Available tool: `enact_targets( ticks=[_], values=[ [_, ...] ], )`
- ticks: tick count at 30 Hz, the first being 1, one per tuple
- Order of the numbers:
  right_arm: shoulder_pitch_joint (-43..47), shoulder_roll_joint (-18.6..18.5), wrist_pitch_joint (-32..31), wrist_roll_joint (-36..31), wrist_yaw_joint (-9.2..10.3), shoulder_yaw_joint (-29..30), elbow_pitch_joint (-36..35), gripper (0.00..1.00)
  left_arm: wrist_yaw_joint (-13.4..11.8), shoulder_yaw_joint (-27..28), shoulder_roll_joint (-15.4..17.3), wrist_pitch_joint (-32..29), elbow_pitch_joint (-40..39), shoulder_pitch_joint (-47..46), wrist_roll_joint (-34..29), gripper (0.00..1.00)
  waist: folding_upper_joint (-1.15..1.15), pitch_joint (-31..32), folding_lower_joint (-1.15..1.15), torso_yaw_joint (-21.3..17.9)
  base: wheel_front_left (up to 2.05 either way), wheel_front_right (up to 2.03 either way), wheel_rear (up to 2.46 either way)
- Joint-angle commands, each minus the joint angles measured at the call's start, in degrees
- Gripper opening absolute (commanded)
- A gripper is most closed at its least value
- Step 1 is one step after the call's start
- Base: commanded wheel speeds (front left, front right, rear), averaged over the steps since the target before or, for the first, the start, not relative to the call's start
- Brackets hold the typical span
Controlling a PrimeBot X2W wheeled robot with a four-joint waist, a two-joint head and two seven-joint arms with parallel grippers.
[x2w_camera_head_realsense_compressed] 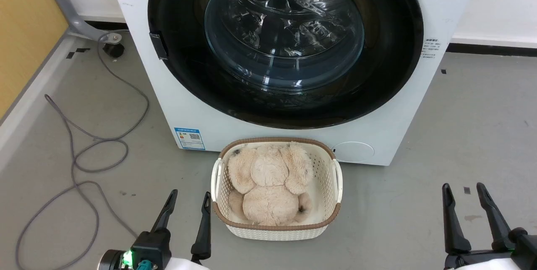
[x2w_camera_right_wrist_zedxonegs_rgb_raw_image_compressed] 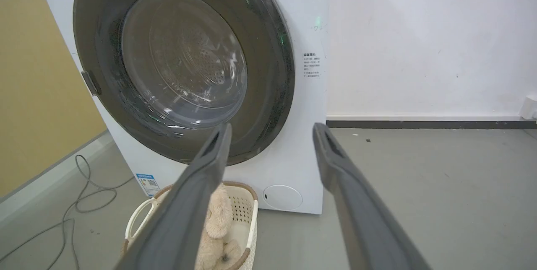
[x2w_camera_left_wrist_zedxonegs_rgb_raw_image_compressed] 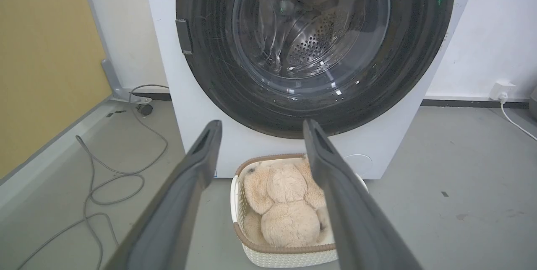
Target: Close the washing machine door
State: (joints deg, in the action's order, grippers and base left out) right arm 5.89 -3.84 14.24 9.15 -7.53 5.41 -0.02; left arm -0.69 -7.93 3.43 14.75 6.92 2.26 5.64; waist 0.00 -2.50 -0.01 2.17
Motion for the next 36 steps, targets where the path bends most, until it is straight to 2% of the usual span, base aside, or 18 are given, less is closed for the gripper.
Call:
enact_targets(
  ticks=[1, 5, 6, 36],
  values=[
    [0.82, 0.28, 0.37, 0.65, 0.04, -0.09, -0.53, 1.0, -0.29, 0.1, 0.41, 0.25, -0.13, 0.3, -0.27, 1.0, 0.0, -0.06, 0.01, 0.02, 0.0, 0.0, 0.0],
    [0.97, 0.3, 0.37, 0.73, 0.04, -0.39, -0.74, 1.0, -0.27, 0.06, 0.51, 0.25, -0.43, 0.12, -0.12, 1.0, 0.0, -0.07, 0.01, 0.09, 0.0, 0.0, 0.0],
    [0.06, 0.08, 0.02, 0.4, 0.0, -0.32, -0.45, 0.0, -0.15, -0.01, 0.22, -0.02, -0.35, -0.01, 0.05, 0.0, 0.0, -0.08, 0.01, 0.08, 0.0, 0.0, 0.0],
    [-1.19, 0.25, -2.91, -1.53, 0.01, -1.34, -0.33, 0.0, 0.02, 1.54, -0.04, -3.08, -1.57, -0.47, -1.09, 0.0, 0.0, 0.44, 0.01, -0.38, 0.0, 0.0, 0.0]
  ],
)
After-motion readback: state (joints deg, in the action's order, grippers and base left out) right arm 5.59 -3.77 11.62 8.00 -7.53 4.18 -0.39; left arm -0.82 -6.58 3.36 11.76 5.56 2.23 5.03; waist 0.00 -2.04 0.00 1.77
